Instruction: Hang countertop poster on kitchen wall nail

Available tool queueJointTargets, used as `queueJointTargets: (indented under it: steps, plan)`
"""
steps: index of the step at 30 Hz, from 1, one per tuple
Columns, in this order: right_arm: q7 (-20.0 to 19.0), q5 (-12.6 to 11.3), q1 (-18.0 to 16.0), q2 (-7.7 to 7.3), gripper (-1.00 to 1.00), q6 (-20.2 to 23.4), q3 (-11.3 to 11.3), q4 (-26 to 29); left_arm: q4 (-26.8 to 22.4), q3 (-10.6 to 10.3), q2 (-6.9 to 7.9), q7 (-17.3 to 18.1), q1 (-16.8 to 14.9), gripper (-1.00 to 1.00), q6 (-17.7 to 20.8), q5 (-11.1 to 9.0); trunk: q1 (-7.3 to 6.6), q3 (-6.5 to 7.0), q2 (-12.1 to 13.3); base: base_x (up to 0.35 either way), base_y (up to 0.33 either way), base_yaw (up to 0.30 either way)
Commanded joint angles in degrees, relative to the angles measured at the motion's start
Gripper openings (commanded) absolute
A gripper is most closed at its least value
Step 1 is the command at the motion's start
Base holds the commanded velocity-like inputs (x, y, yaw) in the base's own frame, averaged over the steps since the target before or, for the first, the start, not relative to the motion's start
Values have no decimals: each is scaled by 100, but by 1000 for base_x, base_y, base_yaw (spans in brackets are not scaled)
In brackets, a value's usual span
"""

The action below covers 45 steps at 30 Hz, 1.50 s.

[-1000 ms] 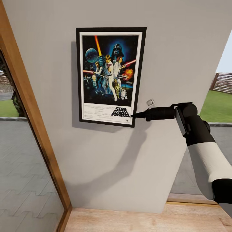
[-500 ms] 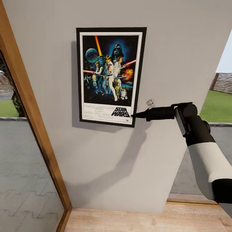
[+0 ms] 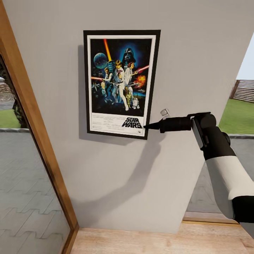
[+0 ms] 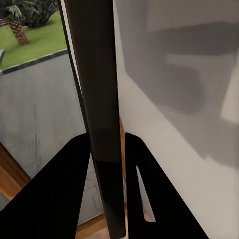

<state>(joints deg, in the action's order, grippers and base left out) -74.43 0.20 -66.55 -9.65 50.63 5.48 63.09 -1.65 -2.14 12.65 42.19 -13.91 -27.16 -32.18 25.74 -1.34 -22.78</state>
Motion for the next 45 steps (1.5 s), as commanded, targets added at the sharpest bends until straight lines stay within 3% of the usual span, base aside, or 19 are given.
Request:
queueJointTargets:
  steps: [1, 45]
  plan:
    - [-20, -3, -7, -3, -100, 52, 6, 1, 7, -23, 1, 17, -6, 100, -26, -25, 4, -14, -14, 0, 0, 0]
    - [-19, -3, -7, -7, -100, 52, 6, -5, 7, -23, 9, 17, -6, 100, -26, -25, 4, -14, -14, 24, 0, 0]
